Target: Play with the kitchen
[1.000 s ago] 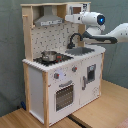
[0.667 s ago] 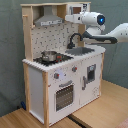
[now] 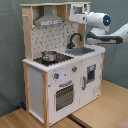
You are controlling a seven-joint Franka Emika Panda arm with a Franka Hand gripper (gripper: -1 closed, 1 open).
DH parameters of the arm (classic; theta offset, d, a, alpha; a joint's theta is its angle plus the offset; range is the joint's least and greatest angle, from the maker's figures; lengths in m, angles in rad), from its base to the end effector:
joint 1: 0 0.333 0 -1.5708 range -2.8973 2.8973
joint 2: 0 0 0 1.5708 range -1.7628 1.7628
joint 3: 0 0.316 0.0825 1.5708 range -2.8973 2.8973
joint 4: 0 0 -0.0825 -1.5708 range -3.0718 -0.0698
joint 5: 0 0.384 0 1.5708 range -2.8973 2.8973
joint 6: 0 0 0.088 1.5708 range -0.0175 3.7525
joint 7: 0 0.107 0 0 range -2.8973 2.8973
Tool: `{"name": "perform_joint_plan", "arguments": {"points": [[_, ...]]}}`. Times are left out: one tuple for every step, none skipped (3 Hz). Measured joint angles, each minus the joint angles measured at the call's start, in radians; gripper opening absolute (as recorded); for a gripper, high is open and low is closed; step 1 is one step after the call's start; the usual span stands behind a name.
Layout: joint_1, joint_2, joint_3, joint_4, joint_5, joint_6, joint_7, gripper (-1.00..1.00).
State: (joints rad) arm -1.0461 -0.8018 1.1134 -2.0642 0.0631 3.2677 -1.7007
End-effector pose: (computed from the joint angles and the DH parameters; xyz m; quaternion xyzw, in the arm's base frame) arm 0.4594 0.2594 0.6988 0.2872 0.6259 0.2635 0.6755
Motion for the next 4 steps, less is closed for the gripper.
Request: {"name": "perform_joint_plan", "arguments": {"points": [[0.062,0.019,-0.038,-0.049,0.0,0.049,-0.009,-1.0],[0.126,0.027,-0.08,-0.096,0.0,0.085,-0.045,-1.0],[0.198,0.028,-0.132,-0.144,-0.001,0.101,-0.063,-1.0],[0.26,0.028,-0.179,-0.178,-0.001,0.116,-0.084,-1.0]]}}
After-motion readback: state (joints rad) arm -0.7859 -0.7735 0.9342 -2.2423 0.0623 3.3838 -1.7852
